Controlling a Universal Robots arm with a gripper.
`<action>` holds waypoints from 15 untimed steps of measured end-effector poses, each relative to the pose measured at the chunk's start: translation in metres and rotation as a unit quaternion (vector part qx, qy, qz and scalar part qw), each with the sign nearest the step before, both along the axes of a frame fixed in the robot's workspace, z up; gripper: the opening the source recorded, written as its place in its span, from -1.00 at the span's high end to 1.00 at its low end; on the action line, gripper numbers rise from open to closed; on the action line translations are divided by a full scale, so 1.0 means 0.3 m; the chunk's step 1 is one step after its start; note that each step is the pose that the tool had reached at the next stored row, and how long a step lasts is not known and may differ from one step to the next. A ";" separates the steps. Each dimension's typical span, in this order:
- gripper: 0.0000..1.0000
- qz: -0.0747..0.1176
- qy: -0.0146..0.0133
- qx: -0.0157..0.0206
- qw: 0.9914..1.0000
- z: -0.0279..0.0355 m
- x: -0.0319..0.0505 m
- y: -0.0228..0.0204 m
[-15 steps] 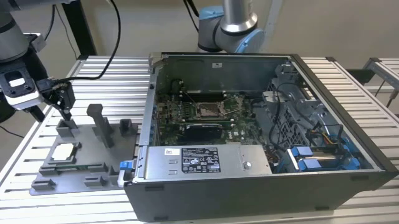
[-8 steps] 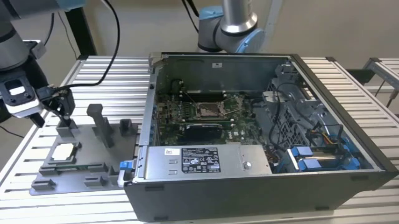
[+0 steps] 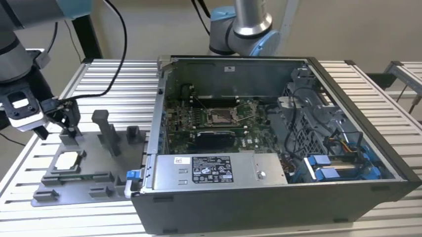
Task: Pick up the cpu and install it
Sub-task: 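Place the cpu into insertion slot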
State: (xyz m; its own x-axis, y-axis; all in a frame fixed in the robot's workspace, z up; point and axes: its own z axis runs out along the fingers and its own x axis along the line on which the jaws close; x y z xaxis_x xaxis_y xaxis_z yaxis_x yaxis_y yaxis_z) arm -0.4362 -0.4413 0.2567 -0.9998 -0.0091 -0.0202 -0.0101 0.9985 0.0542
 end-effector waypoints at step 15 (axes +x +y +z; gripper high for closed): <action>-1.00 0.006 0.000 0.003 1.000 -0.072 -0.007 -0.006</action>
State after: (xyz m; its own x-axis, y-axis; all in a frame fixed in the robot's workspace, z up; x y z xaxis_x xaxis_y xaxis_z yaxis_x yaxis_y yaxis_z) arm -0.4384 -0.4430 0.2350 -0.9996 -0.0209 -0.0202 -0.0221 0.9980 0.0597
